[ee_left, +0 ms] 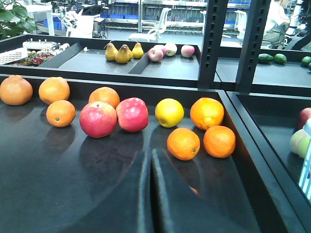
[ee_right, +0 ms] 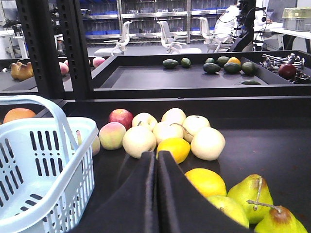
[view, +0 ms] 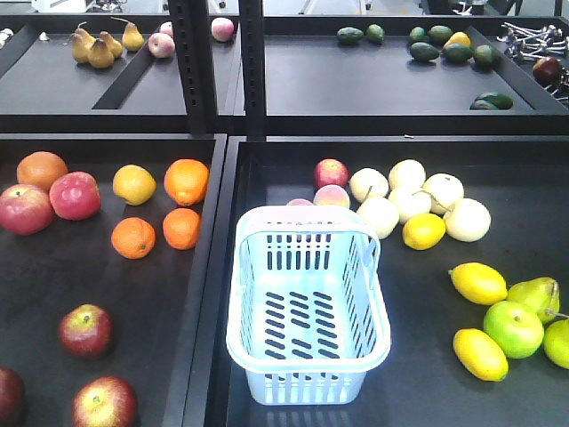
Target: Pick three apples into basket with both arms
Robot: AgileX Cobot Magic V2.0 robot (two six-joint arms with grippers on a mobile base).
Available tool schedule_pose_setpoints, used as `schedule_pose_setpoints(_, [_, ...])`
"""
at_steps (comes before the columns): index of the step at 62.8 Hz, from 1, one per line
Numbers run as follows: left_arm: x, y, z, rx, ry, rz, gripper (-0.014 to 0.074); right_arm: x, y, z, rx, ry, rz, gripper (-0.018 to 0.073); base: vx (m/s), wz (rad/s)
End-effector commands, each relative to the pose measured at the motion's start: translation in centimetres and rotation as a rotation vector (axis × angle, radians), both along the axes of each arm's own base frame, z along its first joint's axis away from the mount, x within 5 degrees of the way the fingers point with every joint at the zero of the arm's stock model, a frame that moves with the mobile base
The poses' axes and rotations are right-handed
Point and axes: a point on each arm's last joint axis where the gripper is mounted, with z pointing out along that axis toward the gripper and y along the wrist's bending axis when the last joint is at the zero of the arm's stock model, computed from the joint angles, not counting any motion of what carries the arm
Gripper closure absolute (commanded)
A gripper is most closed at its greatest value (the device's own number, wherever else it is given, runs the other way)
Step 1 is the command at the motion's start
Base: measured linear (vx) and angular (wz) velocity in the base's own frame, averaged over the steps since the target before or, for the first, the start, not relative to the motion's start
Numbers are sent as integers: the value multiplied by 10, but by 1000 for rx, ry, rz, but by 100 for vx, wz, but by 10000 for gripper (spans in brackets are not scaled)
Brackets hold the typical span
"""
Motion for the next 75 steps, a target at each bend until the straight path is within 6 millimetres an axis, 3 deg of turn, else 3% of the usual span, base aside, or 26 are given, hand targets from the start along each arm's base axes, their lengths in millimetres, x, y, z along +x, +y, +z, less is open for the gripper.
schedule_pose_setpoints(1, [0,-1,4,0,-77,-4,603,0,1,3,-8,-77,9,564,0,0])
schedule_pose_setpoints(40, [0,-1,5,-31,-88,-6,603,0,1,3,-8,-77,9,564,0,0])
schedule_pose_setpoints(54, [0,-4,7,-457,-138,-10,603,0,1,3,-8,-77,9,564,0,0])
schedule_pose_setpoints(69, [0,-4,11,-662,-183,-17,603,0,1,3,-8,-77,9,564,0,0])
schedule_pose_setpoints(75, [-1,-3,15,-824,-238,-14,603,0,1,3,-8,-77,9,564,0,0])
